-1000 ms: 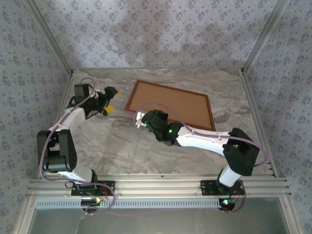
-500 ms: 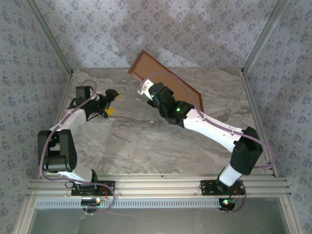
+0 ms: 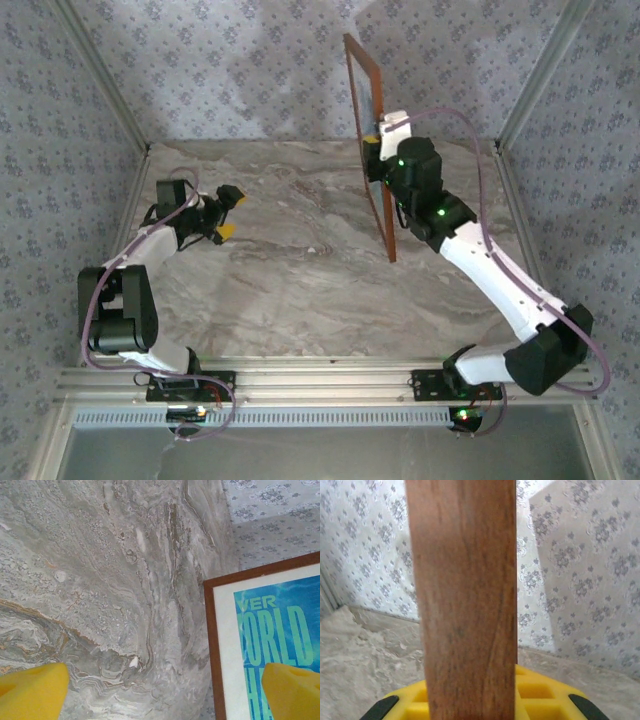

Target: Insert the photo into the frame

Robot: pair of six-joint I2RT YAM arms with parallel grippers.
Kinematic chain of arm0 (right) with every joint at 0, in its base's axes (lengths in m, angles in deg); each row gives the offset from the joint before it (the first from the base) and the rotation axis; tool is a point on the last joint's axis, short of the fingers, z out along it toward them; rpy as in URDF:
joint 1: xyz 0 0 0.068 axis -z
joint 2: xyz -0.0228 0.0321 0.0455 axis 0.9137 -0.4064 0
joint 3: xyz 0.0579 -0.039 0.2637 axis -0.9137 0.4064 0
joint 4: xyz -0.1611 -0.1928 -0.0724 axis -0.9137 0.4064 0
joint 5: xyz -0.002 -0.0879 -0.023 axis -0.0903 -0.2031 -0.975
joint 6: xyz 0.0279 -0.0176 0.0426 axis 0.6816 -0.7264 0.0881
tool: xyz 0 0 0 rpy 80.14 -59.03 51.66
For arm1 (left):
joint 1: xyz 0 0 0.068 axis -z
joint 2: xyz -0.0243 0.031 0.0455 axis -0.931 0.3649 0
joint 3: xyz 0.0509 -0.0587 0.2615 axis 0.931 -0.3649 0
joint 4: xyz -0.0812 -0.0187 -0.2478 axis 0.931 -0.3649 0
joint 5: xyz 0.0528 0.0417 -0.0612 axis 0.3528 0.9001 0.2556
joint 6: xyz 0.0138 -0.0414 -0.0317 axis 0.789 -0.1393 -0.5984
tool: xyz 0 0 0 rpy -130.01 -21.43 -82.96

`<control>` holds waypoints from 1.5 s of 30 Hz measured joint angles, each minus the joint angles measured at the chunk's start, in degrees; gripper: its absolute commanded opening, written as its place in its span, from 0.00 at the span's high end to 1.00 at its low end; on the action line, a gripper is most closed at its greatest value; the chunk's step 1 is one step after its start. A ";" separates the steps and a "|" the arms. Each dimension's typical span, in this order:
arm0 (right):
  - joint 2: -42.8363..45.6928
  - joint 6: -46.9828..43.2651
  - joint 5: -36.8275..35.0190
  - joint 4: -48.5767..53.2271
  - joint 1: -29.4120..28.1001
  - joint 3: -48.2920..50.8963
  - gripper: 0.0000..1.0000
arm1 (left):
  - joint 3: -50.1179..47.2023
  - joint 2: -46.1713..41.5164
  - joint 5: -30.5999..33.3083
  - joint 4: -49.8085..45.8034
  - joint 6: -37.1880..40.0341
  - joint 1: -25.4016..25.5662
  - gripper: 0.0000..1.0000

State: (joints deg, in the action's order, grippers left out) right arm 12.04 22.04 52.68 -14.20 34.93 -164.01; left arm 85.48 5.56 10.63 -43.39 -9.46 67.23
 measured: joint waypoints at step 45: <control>-1.95 83.06 -11.10 -22.14 -0.44 39.04 0.98 | -0.39 2.84 0.50 2.54 -1.90 4.50 0.01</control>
State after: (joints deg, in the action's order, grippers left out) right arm 10.10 105.10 41.58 -36.34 34.49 -124.98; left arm 85.08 8.40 11.13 -40.85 -11.36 71.74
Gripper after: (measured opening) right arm 0.199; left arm 0.985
